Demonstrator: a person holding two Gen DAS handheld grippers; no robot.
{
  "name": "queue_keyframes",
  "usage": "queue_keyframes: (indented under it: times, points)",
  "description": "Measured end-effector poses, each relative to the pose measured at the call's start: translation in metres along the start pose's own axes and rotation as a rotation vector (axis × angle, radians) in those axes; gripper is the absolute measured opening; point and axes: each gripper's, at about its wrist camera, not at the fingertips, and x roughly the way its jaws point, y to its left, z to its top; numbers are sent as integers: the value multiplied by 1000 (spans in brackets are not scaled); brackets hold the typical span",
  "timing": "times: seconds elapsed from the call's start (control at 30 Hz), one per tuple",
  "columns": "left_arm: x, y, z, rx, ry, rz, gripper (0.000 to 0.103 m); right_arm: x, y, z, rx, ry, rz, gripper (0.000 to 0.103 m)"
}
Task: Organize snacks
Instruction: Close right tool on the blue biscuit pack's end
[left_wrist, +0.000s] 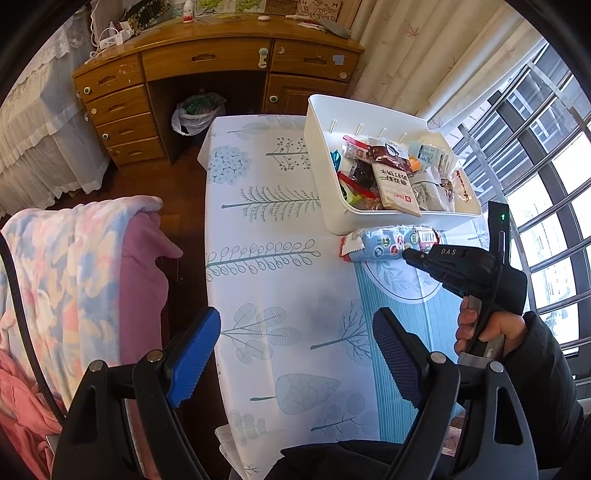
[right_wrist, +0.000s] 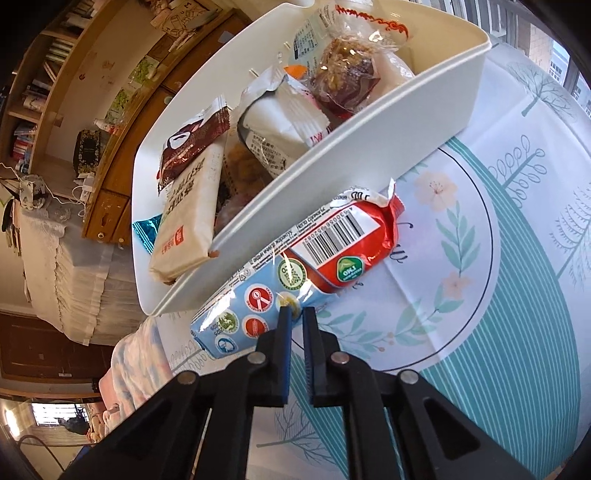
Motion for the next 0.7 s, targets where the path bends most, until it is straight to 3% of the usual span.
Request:
queue_keyframes:
  times: [0.1, 0.3, 0.43, 0.5, 0.57, 0.7]
  points:
    - [-1, 1, 0, -3, -2, -3, 84, 3, -7, -8, 7, 33, -62, 0]
    - [-1, 1, -2, -4, 2, -9, 84, -3, -28, -18, 83, 42, 22, 2]
    - [0, -2, -5, 7, 8, -16, 84, -17, -31, -12, 107, -19, 115, 5]
    - [1, -4, -6, 16, 11, -18, 84, -20, -32, -7, 126, -34, 144, 26]
    - [2, -3, -7, 21, 15, -19, 84, -20, -33, -2, 159, -46, 160, 40]
    - [3, 0, -9, 15, 22, -11, 84, -10, -36, 11, 203, -41, 162, 49]
